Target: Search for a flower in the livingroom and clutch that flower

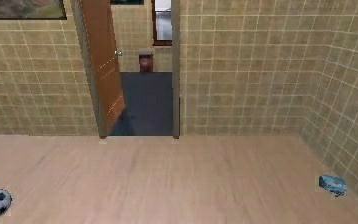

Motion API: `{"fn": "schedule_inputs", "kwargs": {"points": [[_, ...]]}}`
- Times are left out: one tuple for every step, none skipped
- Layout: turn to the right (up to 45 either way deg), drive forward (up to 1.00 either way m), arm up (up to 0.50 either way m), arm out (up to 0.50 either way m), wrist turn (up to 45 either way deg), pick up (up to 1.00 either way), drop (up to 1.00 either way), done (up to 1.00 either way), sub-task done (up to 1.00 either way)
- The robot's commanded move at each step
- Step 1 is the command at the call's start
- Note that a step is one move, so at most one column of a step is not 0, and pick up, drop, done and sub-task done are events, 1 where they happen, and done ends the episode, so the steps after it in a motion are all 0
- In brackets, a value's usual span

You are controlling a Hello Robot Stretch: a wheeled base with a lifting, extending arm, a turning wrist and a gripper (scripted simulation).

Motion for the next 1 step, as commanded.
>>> {"fn": "schedule_inputs", "kwargs": {"points": [[-15.0,0.00,0.00,0.00,0.0,0.00,0.00,0.00,0.00]]}}
